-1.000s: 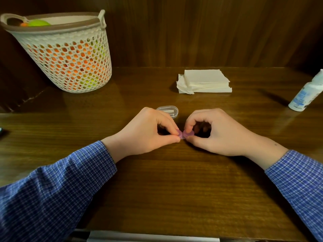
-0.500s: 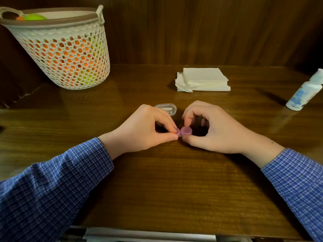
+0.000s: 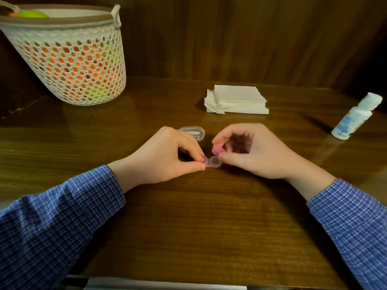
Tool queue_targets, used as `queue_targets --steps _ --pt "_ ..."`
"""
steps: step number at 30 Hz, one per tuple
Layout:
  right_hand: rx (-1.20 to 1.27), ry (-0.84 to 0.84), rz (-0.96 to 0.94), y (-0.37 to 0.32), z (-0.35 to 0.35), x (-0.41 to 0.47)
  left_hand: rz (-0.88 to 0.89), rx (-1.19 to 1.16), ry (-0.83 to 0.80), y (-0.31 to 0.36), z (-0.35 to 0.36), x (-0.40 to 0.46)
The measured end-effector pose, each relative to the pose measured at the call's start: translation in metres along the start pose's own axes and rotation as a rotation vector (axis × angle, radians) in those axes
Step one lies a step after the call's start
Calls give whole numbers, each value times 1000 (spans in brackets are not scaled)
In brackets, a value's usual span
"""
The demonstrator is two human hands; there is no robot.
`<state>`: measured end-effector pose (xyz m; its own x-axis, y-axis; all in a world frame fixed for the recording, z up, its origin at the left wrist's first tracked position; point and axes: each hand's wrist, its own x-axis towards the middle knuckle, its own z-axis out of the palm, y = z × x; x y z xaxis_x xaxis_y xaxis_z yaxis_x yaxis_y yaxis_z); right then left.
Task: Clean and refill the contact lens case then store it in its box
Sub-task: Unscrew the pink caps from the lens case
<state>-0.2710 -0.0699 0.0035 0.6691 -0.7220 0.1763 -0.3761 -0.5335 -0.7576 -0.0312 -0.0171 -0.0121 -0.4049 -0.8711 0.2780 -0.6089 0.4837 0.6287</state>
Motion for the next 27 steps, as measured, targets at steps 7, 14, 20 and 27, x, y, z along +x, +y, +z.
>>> queue_targets --steps 7,14,20,27 --pt "149 112 139 10 -1 4 -4 -14 4 0 1 0" --pt "-175 255 129 19 4 9 -6 -21 12 1 1 0" --pt "-244 222 180 20 4 13 -28 -26 1 0 1 0" --pt "-254 226 180 20 7 15 -39 -29 -2 -1 2 -1"
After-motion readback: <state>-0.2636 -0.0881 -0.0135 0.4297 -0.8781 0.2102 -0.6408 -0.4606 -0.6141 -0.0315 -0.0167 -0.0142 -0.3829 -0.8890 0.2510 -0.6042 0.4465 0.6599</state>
